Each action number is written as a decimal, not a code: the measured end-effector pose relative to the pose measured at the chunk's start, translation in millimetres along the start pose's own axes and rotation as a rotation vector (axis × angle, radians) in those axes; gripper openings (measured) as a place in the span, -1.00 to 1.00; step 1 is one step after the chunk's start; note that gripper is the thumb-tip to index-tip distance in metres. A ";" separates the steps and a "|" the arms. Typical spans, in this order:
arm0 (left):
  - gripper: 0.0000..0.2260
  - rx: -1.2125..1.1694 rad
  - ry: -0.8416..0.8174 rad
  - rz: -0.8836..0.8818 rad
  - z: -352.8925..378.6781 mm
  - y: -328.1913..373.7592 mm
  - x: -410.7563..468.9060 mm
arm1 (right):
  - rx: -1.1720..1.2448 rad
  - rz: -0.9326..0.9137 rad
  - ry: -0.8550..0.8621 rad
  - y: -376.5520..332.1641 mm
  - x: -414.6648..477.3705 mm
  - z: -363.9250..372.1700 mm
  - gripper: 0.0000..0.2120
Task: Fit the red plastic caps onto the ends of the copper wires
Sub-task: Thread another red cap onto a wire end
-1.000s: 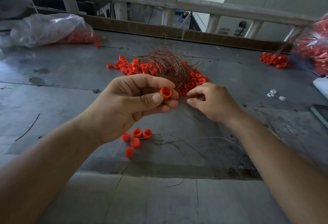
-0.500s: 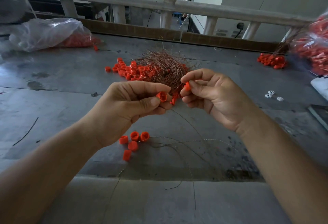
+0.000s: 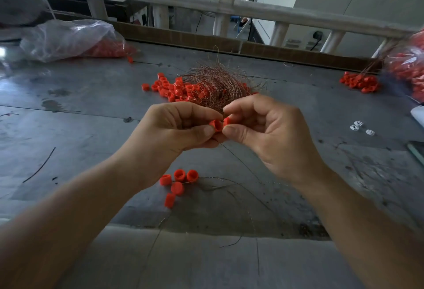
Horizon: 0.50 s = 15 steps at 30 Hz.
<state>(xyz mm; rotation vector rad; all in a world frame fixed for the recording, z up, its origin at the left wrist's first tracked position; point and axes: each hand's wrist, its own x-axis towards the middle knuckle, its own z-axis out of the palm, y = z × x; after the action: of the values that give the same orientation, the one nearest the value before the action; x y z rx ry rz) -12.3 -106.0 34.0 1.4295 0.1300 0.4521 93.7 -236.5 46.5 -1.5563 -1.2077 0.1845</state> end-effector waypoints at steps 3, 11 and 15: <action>-0.82 0.008 0.005 -0.004 0.6 1.0 0.5 | -0.092 -0.066 0.027 2.3 -1.5 2.9 -0.78; -0.83 0.069 0.032 0.006 4.2 1.6 1.4 | -0.168 -0.104 0.065 5.2 -2.3 5.7 -0.74; -0.82 0.087 0.048 0.014 5.5 2.0 1.9 | -0.178 -0.115 0.053 6.6 -1.4 4.3 -0.72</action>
<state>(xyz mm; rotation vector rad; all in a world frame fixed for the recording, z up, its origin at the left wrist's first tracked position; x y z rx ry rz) -9.1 -110.2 37.2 1.5059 0.1799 0.4978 94.0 -234.0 39.0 -1.6289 -1.2953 -0.0407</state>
